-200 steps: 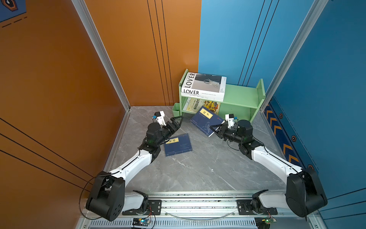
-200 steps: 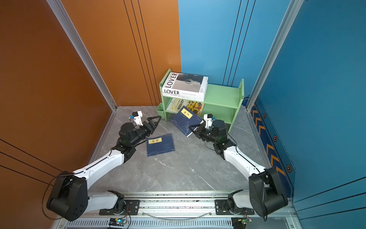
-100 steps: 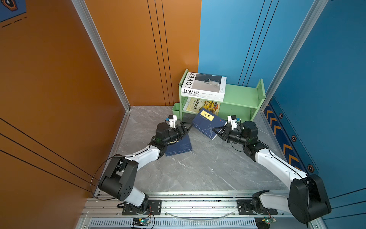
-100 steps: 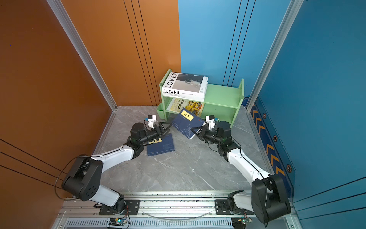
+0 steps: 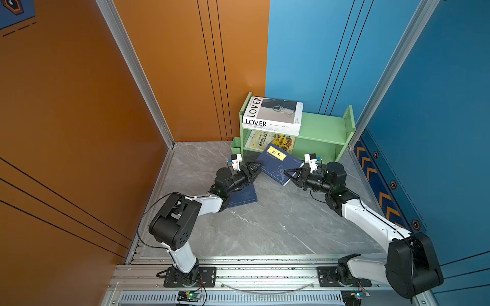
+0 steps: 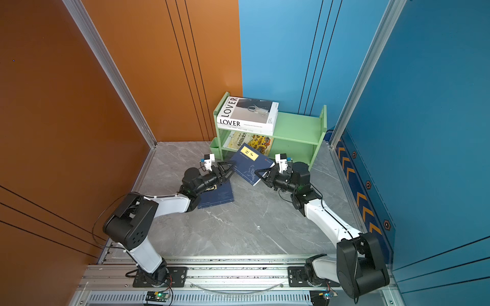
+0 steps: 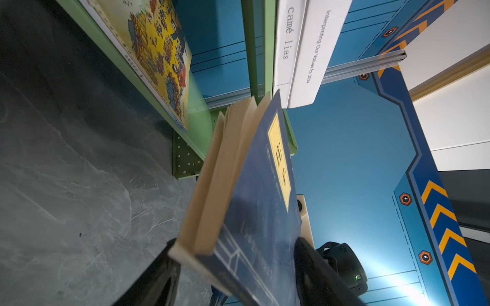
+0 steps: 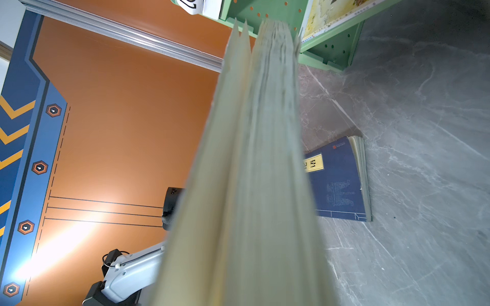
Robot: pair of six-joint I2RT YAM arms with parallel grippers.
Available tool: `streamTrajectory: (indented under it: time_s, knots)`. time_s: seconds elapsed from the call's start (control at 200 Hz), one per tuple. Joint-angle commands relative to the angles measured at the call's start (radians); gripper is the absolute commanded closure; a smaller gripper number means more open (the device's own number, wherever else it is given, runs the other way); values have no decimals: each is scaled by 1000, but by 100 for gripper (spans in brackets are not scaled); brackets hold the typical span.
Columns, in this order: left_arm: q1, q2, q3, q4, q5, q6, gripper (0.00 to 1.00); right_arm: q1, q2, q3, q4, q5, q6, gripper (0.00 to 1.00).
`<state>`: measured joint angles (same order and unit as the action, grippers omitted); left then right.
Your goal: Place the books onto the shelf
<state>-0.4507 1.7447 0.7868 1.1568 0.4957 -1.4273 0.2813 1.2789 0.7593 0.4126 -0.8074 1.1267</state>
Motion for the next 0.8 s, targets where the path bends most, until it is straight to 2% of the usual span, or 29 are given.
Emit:
streamTrajectory:
  time_s: [0.0, 0.08, 0.195, 0.516, 0.636, 0.706, 0.796]
  knots:
    - [3, 37, 35, 162, -30, -65, 43, -1, 5, -1, 58, -32, 4, 85]
    - [2, 49, 33, 177, -46, -66, 49, -1, 12, 0, 55, -35, 2, 85]
    - [2, 41, 21, 170, -67, -49, 65, -4, 23, 2, 46, -28, -2, 85]
    - [-1, 19, 21, 99, -115, 19, 100, -4, 109, 15, 88, 10, 23, 84]
    - [0, 26, 17, 112, -153, 33, 100, -7, 154, 23, 125, 38, 55, 78]
    - [3, 37, 17, 153, -189, 33, 100, -7, 183, 21, 170, 51, 88, 67]
    - [7, 59, 29, 195, -233, 28, 100, 1, 225, 11, 253, 57, 142, 61]
